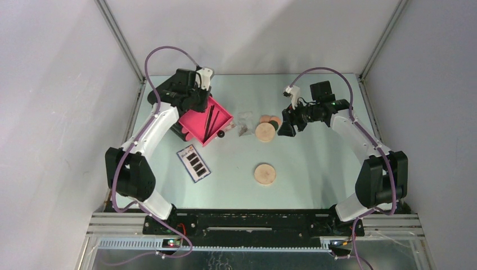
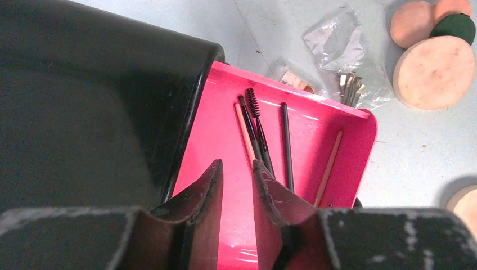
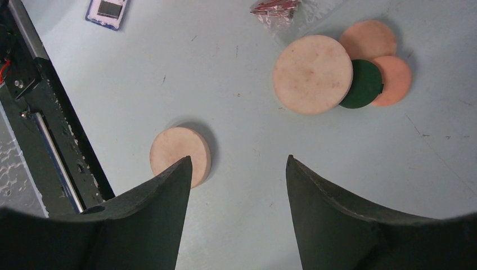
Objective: Organize the makeup
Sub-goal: Place the makeup brush in the drawer, then close the drawer in the storage box.
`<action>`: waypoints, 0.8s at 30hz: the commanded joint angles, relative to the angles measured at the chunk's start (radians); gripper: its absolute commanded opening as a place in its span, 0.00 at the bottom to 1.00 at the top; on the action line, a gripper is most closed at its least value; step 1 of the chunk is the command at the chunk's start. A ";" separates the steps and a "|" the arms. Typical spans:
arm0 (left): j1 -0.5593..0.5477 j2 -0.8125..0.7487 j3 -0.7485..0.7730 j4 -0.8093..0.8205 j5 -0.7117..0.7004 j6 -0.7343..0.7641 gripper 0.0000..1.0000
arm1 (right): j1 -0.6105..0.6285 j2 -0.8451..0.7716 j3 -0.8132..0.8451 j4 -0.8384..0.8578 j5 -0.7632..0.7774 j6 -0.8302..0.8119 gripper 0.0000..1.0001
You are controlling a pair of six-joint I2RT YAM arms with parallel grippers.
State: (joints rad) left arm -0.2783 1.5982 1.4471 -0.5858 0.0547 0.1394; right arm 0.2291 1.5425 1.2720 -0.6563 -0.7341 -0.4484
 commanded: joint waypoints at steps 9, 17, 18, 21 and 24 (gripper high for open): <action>-0.004 -0.165 -0.094 0.090 0.148 0.077 0.50 | 0.007 -0.039 0.007 0.001 0.005 -0.023 0.71; -0.190 -0.305 -0.278 0.129 0.140 0.355 0.65 | 0.013 -0.041 0.007 0.000 0.012 -0.024 0.71; -0.232 -0.317 -0.304 0.130 0.111 0.403 0.66 | 0.013 -0.041 0.007 0.001 0.013 -0.025 0.71; -0.355 -0.332 -0.376 0.134 0.034 0.530 0.67 | 0.012 -0.042 0.006 0.000 0.015 -0.026 0.71; -0.462 -0.309 -0.421 0.117 -0.018 0.650 0.70 | 0.012 -0.041 0.007 -0.001 0.016 -0.028 0.71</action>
State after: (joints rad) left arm -0.6544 1.2896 1.0863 -0.4744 0.1249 0.5728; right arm 0.2371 1.5425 1.2720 -0.6582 -0.7258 -0.4526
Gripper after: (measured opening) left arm 0.685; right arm 0.708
